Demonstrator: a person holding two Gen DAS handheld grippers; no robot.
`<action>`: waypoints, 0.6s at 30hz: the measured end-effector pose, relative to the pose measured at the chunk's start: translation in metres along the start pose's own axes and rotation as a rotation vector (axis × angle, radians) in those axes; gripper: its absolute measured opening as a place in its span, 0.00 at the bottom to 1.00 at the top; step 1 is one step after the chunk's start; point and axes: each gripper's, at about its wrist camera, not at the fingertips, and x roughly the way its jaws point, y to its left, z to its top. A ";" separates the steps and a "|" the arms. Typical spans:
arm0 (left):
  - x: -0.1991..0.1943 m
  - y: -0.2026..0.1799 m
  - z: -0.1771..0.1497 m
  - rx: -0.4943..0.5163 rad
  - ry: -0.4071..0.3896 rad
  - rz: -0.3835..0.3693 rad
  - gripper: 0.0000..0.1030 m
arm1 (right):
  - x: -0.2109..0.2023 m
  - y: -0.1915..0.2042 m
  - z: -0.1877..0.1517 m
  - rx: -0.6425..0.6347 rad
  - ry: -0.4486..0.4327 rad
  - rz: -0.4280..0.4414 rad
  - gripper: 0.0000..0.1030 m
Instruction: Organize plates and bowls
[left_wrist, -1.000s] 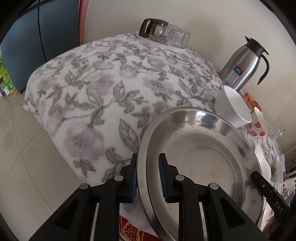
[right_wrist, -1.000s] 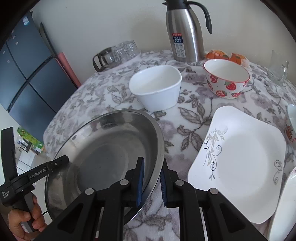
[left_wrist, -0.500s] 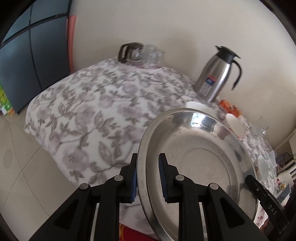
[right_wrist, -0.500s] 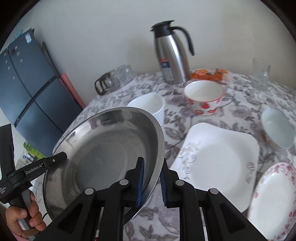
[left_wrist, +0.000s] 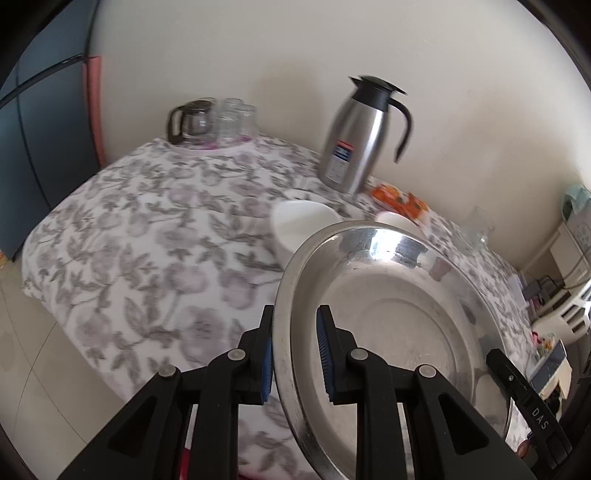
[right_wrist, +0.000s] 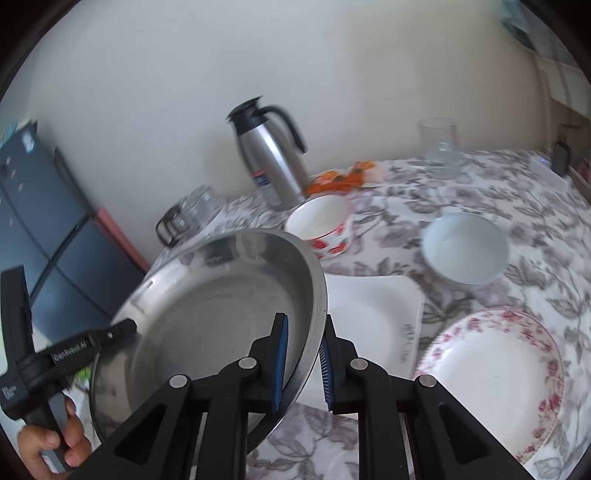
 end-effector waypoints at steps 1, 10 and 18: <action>0.002 -0.006 -0.001 0.004 0.007 -0.006 0.21 | -0.001 -0.006 0.000 0.013 -0.003 -0.011 0.17; 0.026 -0.068 -0.005 0.049 0.048 -0.035 0.21 | -0.014 -0.059 0.001 0.132 -0.041 -0.101 0.17; 0.057 -0.087 -0.010 0.020 0.111 -0.045 0.21 | -0.004 -0.081 -0.001 0.155 -0.012 -0.168 0.19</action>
